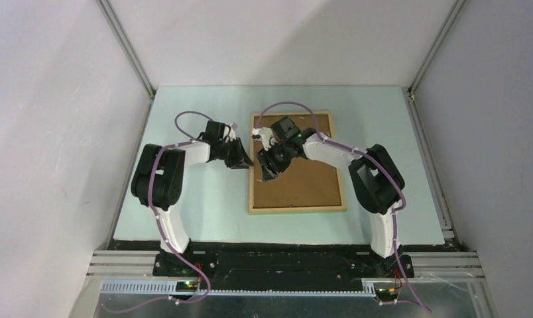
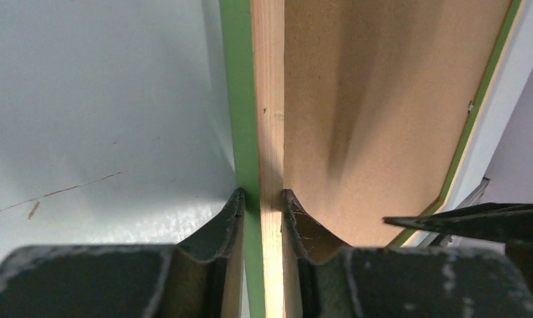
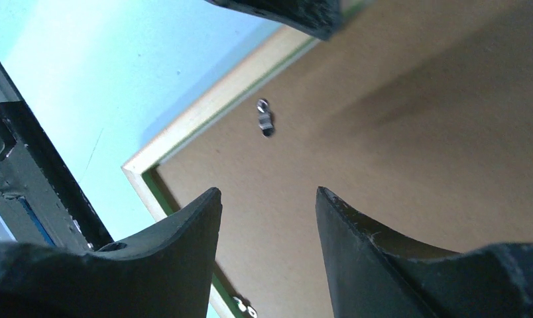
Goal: Put the photo into the frame
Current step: Move the photo frame to the center of the board.
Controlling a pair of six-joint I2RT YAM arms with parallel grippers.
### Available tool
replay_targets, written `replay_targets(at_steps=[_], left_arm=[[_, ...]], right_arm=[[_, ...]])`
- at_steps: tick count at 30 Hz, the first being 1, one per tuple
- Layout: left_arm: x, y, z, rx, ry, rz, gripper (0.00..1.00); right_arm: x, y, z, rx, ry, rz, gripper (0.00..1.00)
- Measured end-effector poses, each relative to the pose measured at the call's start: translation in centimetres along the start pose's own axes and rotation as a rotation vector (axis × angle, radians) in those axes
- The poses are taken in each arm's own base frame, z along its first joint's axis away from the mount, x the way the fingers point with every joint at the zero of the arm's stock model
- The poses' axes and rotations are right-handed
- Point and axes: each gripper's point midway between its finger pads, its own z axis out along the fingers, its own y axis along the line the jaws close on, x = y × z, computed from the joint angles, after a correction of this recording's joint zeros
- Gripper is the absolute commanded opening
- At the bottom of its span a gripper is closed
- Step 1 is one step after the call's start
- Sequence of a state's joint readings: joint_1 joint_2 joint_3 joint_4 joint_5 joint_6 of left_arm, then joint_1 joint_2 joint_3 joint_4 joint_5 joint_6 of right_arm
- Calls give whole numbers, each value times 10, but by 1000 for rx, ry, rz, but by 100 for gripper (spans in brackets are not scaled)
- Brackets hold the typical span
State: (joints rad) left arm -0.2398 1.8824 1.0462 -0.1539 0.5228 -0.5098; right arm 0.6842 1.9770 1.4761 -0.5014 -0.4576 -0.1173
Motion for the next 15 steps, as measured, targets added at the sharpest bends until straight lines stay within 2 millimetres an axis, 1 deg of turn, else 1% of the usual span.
replay_targets(at_steps=[3,5,7,12,15], left_arm=[[2,-2,1,18,-1,-18,0],[2,-4,2,28,-1,-26,0],[3,-5,2,35,0,-33,0],[4,-6,3,47,-1,-43,0],[4,-6,3,49,-2,-46,0]], right_arm=[[0,12,12,-19,20,-15,57],[-1,15,19,-29,25,-15,57],[-2,14,25,-34,32,-3,57],[5,12,41,-53,65,43,57],[1,13,41,-60,59,52,56]])
